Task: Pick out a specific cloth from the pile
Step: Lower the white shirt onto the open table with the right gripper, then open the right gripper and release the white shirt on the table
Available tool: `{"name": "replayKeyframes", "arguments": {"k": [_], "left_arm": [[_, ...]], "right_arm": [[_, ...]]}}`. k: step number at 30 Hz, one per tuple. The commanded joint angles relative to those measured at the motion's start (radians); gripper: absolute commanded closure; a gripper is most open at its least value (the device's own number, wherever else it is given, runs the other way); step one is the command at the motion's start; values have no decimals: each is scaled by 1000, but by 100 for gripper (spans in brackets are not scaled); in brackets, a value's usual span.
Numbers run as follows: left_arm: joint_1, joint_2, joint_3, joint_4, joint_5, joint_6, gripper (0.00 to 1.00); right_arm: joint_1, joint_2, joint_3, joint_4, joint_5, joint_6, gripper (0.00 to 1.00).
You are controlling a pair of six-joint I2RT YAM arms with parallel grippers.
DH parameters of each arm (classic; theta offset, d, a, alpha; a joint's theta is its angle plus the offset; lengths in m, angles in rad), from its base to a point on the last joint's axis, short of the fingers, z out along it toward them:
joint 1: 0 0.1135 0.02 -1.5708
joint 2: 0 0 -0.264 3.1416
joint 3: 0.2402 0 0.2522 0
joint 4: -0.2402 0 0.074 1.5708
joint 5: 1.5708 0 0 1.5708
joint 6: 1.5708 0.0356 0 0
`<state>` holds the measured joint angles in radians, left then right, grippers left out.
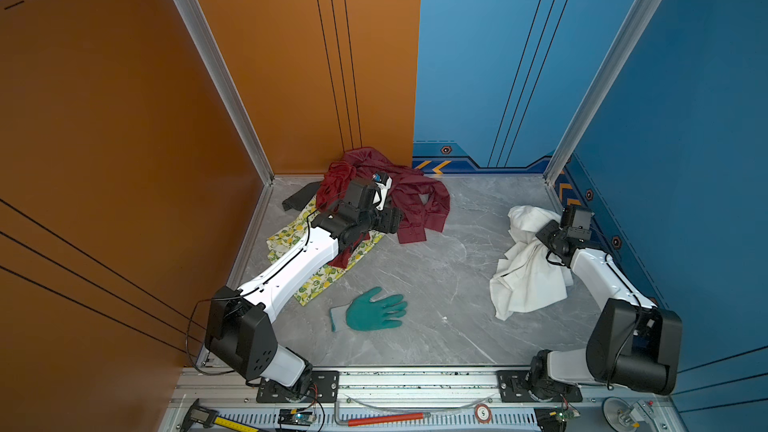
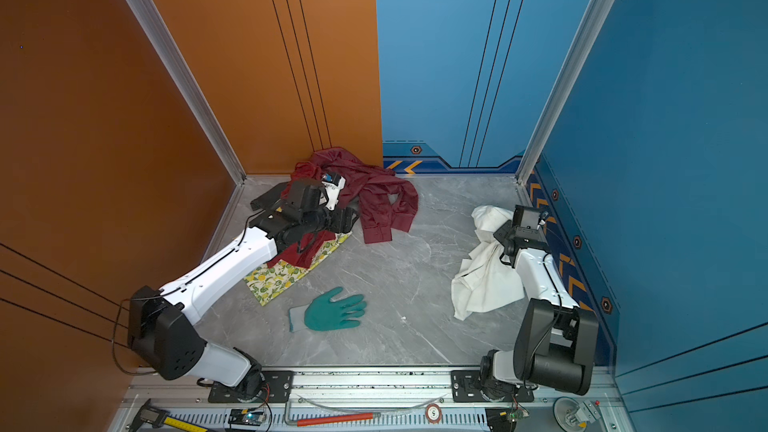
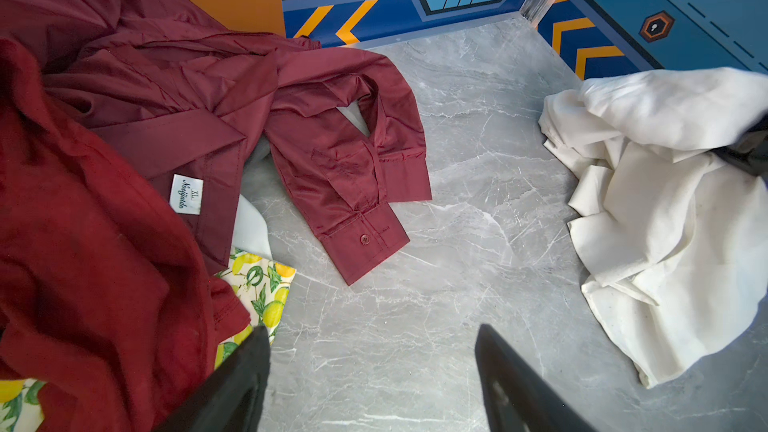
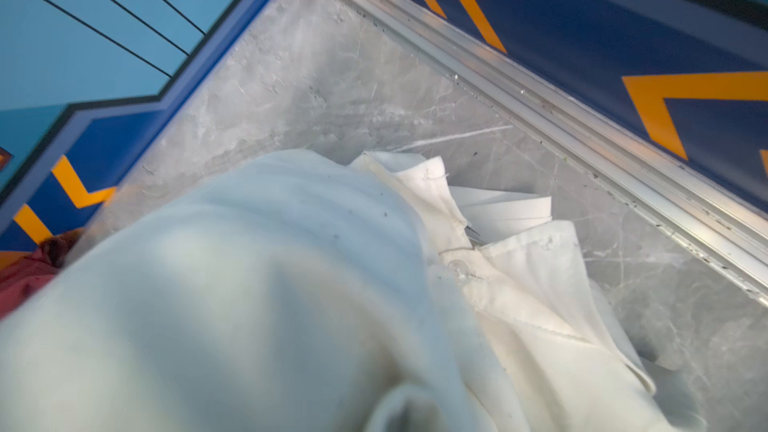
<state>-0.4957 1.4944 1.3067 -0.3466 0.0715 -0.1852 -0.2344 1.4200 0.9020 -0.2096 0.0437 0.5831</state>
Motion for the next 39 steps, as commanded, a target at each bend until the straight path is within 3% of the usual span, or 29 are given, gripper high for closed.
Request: {"name": "replayKeyframes", "arguments": {"k": [1, 25, 39], "left_arm": [[14, -29, -18, 24, -11, -16, 22], [82, -46, -32, 35, -8, -19, 22], [124, -34, -31, 37, 9, -27, 22]], "right_arm": [[19, 65, 35, -10, 19, -60, 100], [64, 501, 351, -170, 23, -219, 100], [86, 614, 468, -231, 23, -255, 95]]}}
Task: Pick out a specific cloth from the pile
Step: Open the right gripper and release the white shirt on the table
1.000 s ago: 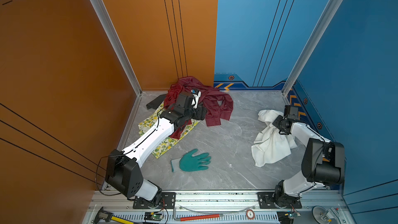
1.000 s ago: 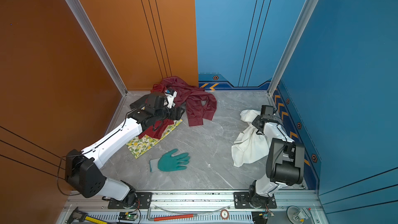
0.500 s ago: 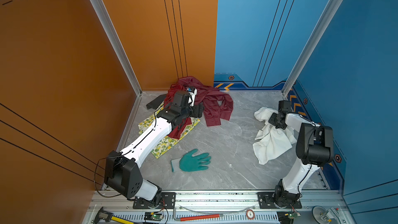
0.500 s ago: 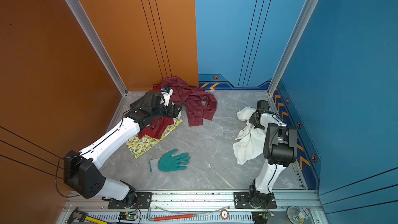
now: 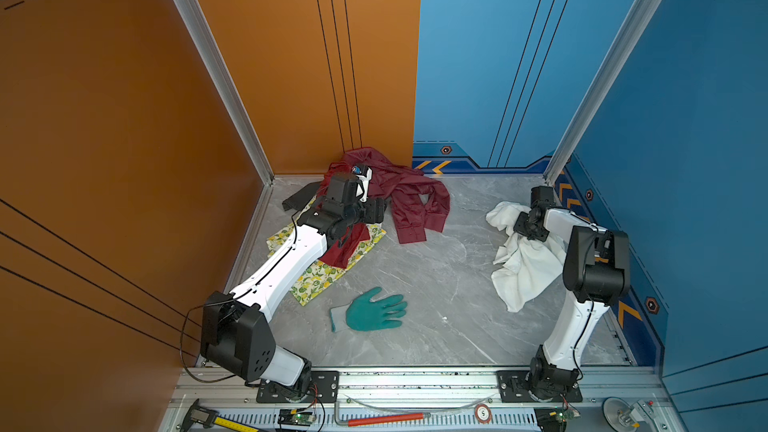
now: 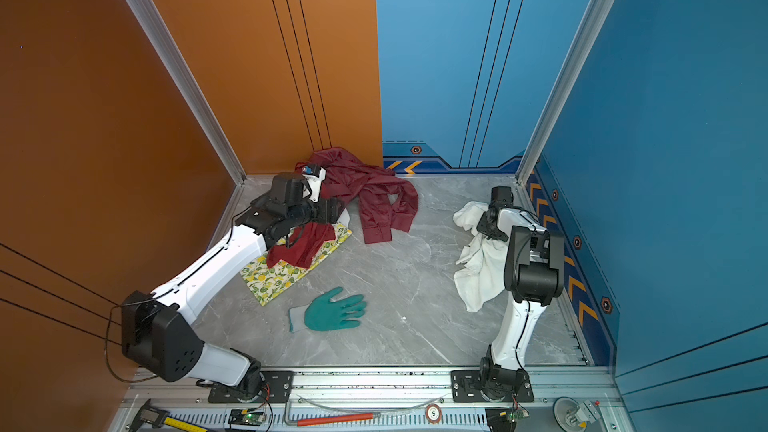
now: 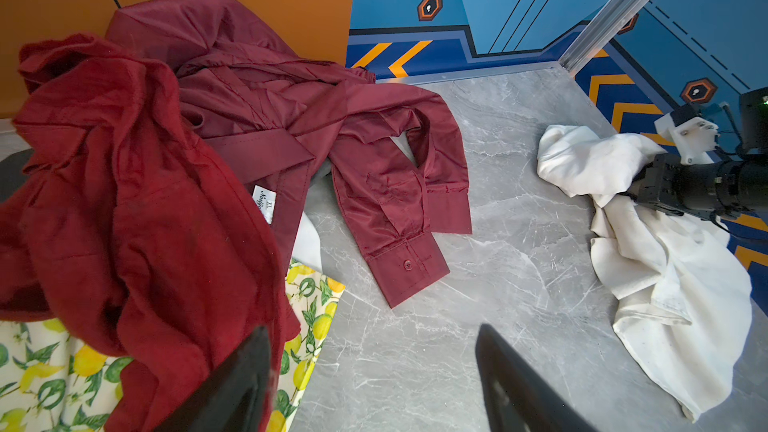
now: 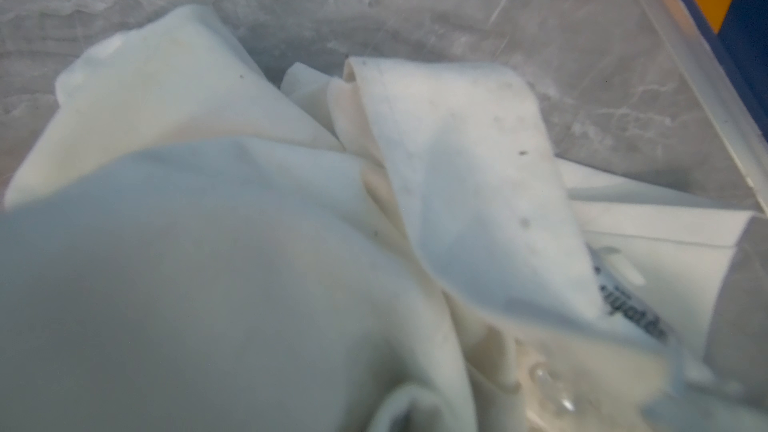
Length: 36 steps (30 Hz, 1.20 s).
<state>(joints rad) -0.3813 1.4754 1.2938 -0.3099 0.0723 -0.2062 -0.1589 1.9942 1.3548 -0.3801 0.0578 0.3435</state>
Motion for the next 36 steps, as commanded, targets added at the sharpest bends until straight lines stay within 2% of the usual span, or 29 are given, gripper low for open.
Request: {"name": "replayKeyframes", "arguments": {"k": [1, 10, 18, 22, 27, 28, 33, 36], "left_arm": [[9, -15, -19, 0, 0, -2, 22], [10, -4, -28, -7, -69, 46, 22], [10, 7, -28, -17, -123, 78, 21], [12, 3, -31, -19, -149, 89, 19], [19, -2, -36, -16, -166, 99, 15], [21, -3, -36, -15, -170, 100, 10], [28, -21, -64, 22, -191, 97, 0], [36, -34, -83, 49, -203, 100, 2]], "right_arm": [[11, 41, 19, -60, 10, -18, 94], [24, 11, 56, -73, 11, -12, 80], [38, -103, 56, -115, 40, -24, 53], [41, -163, 51, -129, 45, -29, 43], [56, -239, 46, -141, 48, -37, 31], [60, -250, 46, -143, 49, -40, 29], [88, -331, 35, -146, 60, -55, 16], [106, -383, 28, -144, 74, -70, 5]]}}
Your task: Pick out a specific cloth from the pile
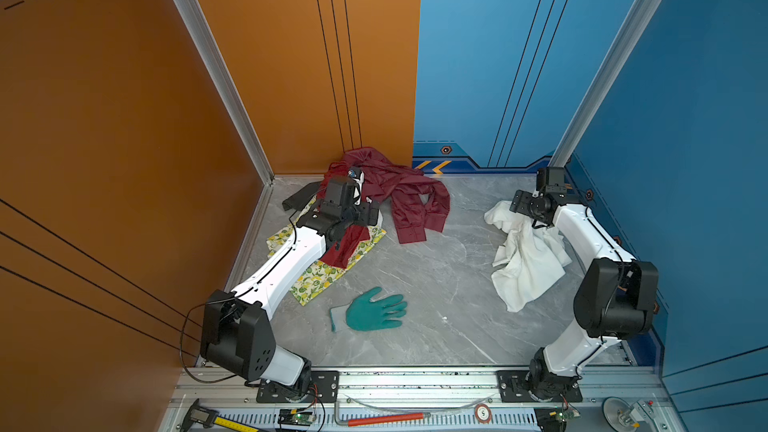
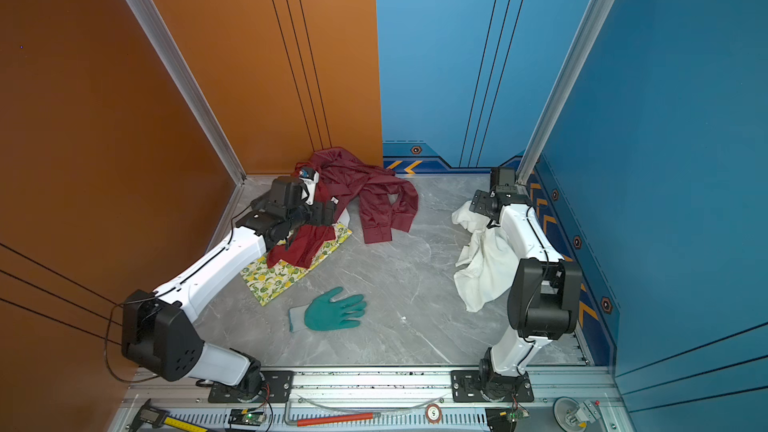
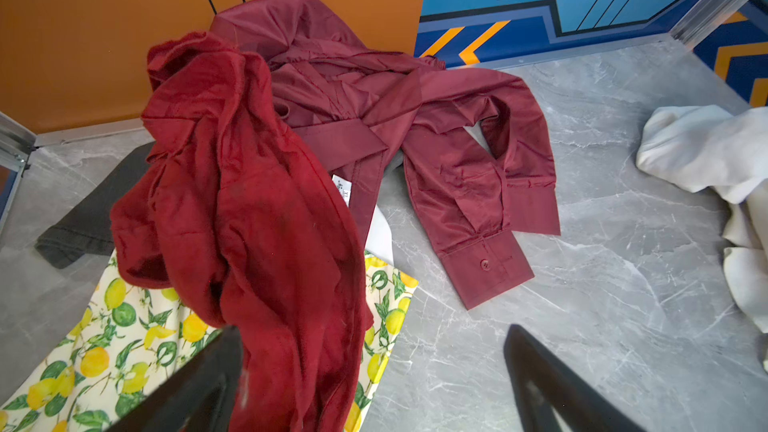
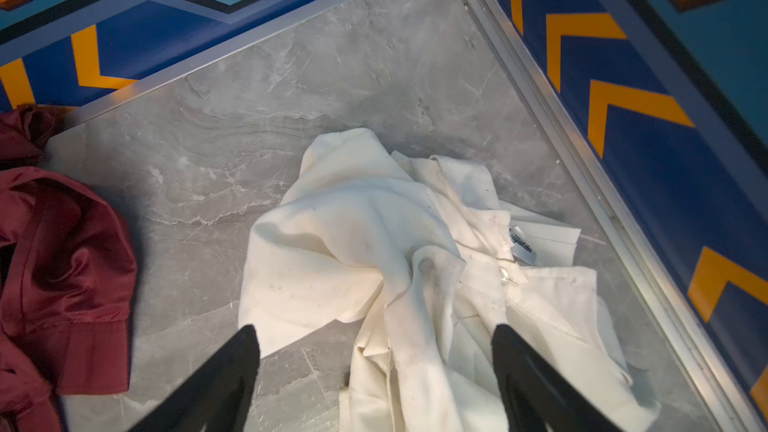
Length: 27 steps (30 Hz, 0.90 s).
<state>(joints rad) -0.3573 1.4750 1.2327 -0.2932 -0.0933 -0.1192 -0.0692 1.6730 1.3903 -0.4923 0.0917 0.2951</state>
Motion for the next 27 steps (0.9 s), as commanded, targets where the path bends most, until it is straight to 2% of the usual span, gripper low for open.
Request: {"name": "replayKeyframes", "arguments": {"k": [1, 10, 16, 19, 23, 27], "left_arm": [[15, -39, -28, 37, -39, 11, 2], [24, -126, -113, 159, -92, 21, 2], [45, -178, -193, 278, -120, 1, 2], [91, -204, -226, 293, -85, -59, 2], [194, -267, -290, 323, -35, -161, 2], [282, -329, -345, 320, -42, -221, 2]], "right_arm": [[23, -78, -9, -32, 47, -26, 1], [49, -274, -38, -21, 52, -77, 1], [71, -433, -135, 73, 51, -106, 0], [98, -515, -218, 163, 51, -134, 0], [134, -599, -338, 286, 70, -180, 0], [149, -643, -411, 365, 80, -206, 0]]}}
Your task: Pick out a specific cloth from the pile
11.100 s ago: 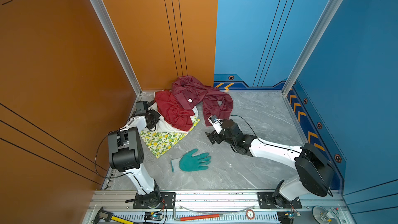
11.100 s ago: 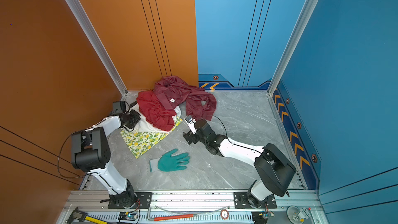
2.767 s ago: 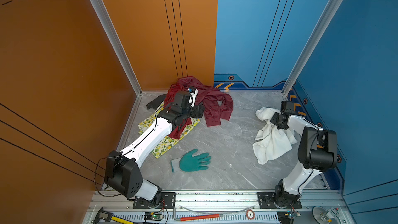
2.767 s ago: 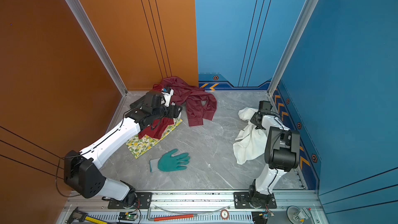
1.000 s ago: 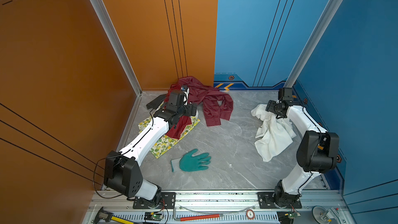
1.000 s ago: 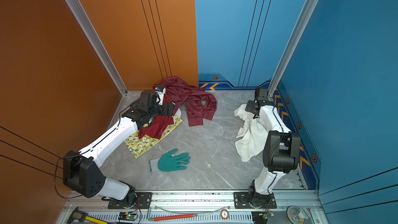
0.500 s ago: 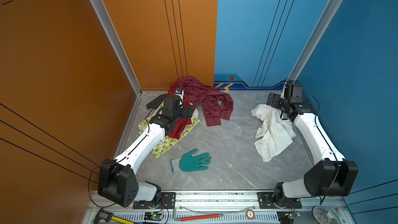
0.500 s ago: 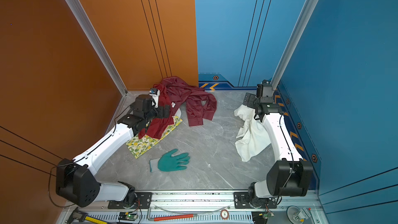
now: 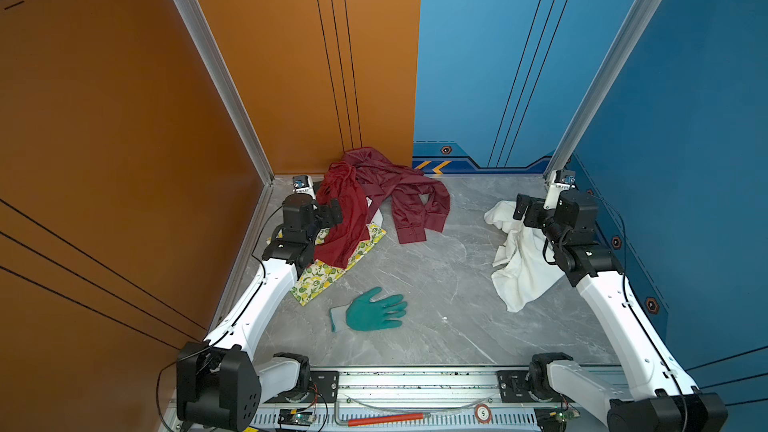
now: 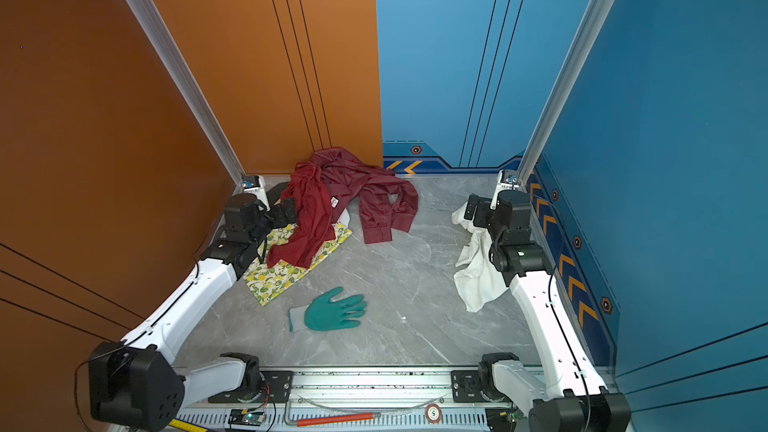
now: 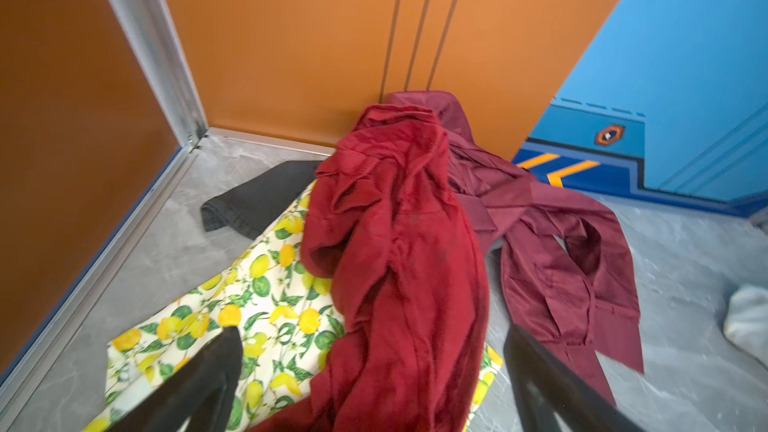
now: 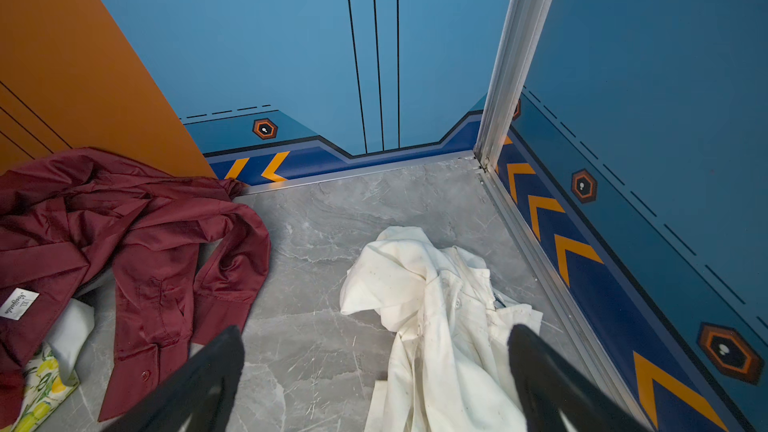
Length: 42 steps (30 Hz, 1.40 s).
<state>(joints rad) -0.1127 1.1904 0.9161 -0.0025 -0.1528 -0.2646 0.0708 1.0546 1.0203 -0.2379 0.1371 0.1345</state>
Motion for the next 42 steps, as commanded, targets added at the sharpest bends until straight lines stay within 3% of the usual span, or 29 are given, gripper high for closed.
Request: {"name": "replayKeyframes", "arguments": {"k": [1, 7, 15, 20, 29, 42], "left_arm": [[55, -59, -39, 26, 10, -82, 2], [123, -127, -113, 18, -30, -94, 2], [134, -139, -293, 183, -142, -17, 1], [131, -93, -385, 288, -176, 31, 2], [120, 7, -423, 386, -168, 109, 2], [54, 187, -498, 642, -167, 259, 2]], "right_arm": [[11, -32, -57, 127, 31, -50, 0], [27, -68, -167, 239, 29, -61, 0], [41, -60, -298, 406, 57, -59, 0], [50, -47, -363, 459, 77, -60, 0], [52, -31, -459, 542, 105, -64, 0], [46, 188, -631, 820, 150, -91, 0]]}}
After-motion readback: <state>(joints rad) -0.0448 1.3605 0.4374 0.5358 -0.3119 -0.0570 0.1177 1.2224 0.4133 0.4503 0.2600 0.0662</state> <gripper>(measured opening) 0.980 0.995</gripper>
